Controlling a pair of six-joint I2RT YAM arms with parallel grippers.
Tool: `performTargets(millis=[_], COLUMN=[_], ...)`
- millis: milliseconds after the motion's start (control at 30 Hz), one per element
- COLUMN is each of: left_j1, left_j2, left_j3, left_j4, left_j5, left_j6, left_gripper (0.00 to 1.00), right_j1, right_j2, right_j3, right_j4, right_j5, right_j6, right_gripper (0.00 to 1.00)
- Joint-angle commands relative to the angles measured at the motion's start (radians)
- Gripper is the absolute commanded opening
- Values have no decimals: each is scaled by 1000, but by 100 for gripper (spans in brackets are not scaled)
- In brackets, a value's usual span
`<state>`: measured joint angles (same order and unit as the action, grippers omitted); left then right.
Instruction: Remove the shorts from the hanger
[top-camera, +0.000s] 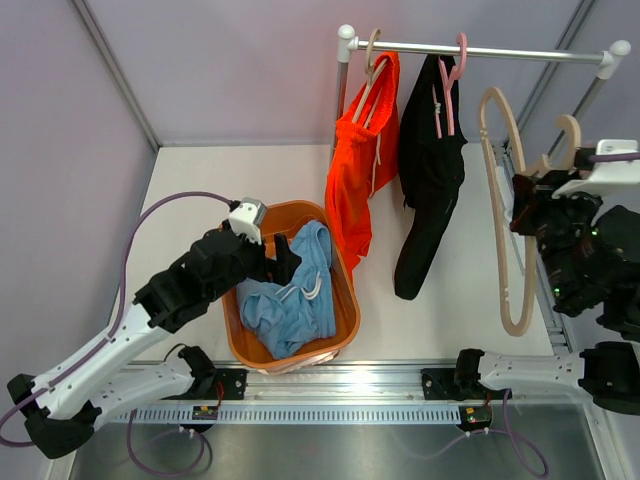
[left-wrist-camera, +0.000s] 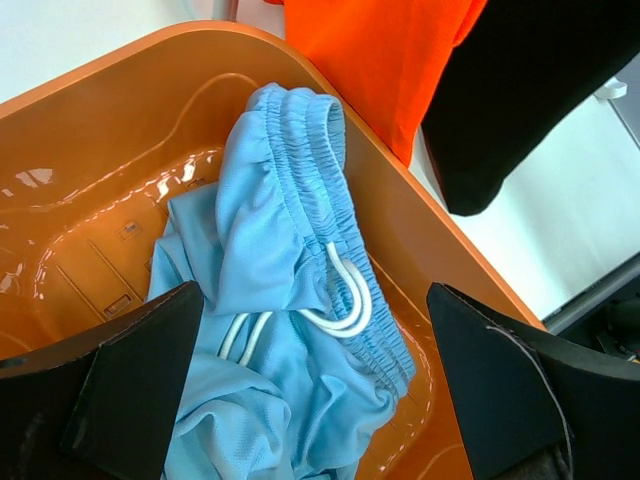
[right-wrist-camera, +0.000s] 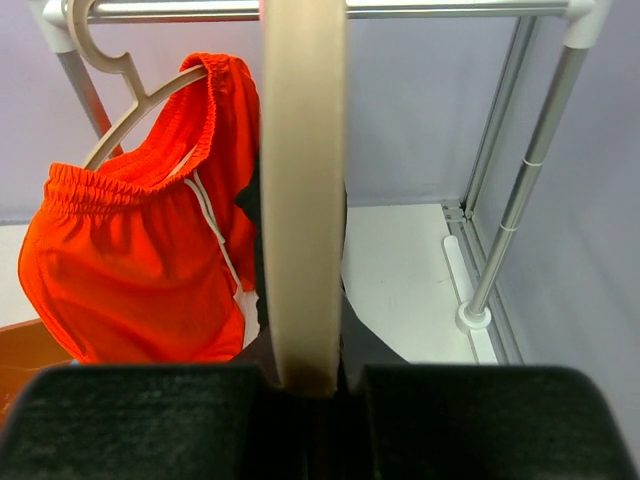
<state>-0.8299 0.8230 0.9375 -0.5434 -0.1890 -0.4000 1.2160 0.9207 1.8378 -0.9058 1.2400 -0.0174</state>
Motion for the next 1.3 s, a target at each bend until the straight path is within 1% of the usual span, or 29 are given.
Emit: performTargets(millis=[0, 33, 100, 133, 167, 200, 233, 300, 333, 367, 400, 433, 467, 500, 533, 567, 600, 633, 667, 733, 800, 833, 867, 933, 1033, 1100, 1267], left_j1=[5, 5, 5, 5, 5, 5, 5, 5, 5, 5, 5, 5, 5, 5, 5, 3, 3, 3, 3, 3, 3, 3, 3, 3, 3, 2, 2], left_j2=[-36, -42, -56, -59, -65, -74, -77, -99, -107, -116, -133, -142, -151, -162, -180, -191, -203, -234, -248, -278, -315, -326, -349, -377, -433, -465, -475], left_j3=[-9, -19, -28, -34, -39, -43, -51, -62, -69, -83, -91, -100, -114, -118, -123, -126, -137, -144, -149, -164, -164, -158, -155, -149, -152, -175, -186], left_j4=[33, 34, 36, 36, 37, 36, 34, 33, 33, 34, 34, 33, 28, 23, 19, 17, 7, 2, -6, -32, -56, -84, -96, -125, -147, -130, -118], left_j5=[48, 51, 56, 60, 62, 63, 66, 74, 79, 82, 85, 85, 86, 86, 95, 103, 109, 120, 123, 126, 126, 129, 131, 122, 100, 114, 135], left_j6=[6, 6, 4, 4, 4, 3, 3, -3, -5, -8, -11, -11, -14, -16, -19, -22, -25, -26, -28, -28, -25, -22, -14, -7, 0, 3, 12], left_gripper=[99, 99, 99, 99, 99, 99, 99, 99, 99, 99, 99, 99, 99, 99, 99, 99, 99, 99, 99, 99, 99, 99, 99, 99, 99, 99, 99], right_j1=[-21, -44, -84, -164, -221, -283, -420, -565, -634, -765, -821, -873, -922, -1008, -1051, -1090, -1159, -1191, -1211, -1311, -1358, -1394, -1405, -1417, -1434, -1435, -1435], right_j2=[50, 64, 122, 144, 183, 194, 202, 205, 207, 223, 237, 253, 288, 305, 328, 377, 400, 423, 466, 503, 552, 570, 605, 644, 701, 718, 721], right_j3=[28, 35, 67, 81, 98, 97, 87, 49, 44, 51, 61, 73, 95, 107, 123, 158, 176, 192, 211, 233, 251, 256, 280, 313, 344, 331, 305], right_j4=[97, 94, 35, 4, -43, -48, -41, 10, 22, 31, 33, 33, 41, 47, 50, 51, 54, 59, 83, 108, 151, 165, 176, 171, 191, 235, 306], right_j5=[4, -5, -43, -72, -153, -209, -309, -429, -558, -620, -683, -796, -850, -911, -1029, -1078, -1126, -1210, -1244, -1342, -1390, -1428, -1435, -1426, -1473, -1484, -1475], right_j6=[-58, -56, -23, -7, 11, 49, 50, 54, 62, 80, 89, 96, 106, 114, 126, 152, 166, 178, 200, 230, 275, 283, 278, 261, 240, 225, 197], right_gripper=[0, 0, 0, 0, 0, 0, 0, 0, 0, 0, 0, 0, 0, 0, 0, 0, 0, 0, 0, 0, 0, 0, 0, 0, 0, 0, 0])
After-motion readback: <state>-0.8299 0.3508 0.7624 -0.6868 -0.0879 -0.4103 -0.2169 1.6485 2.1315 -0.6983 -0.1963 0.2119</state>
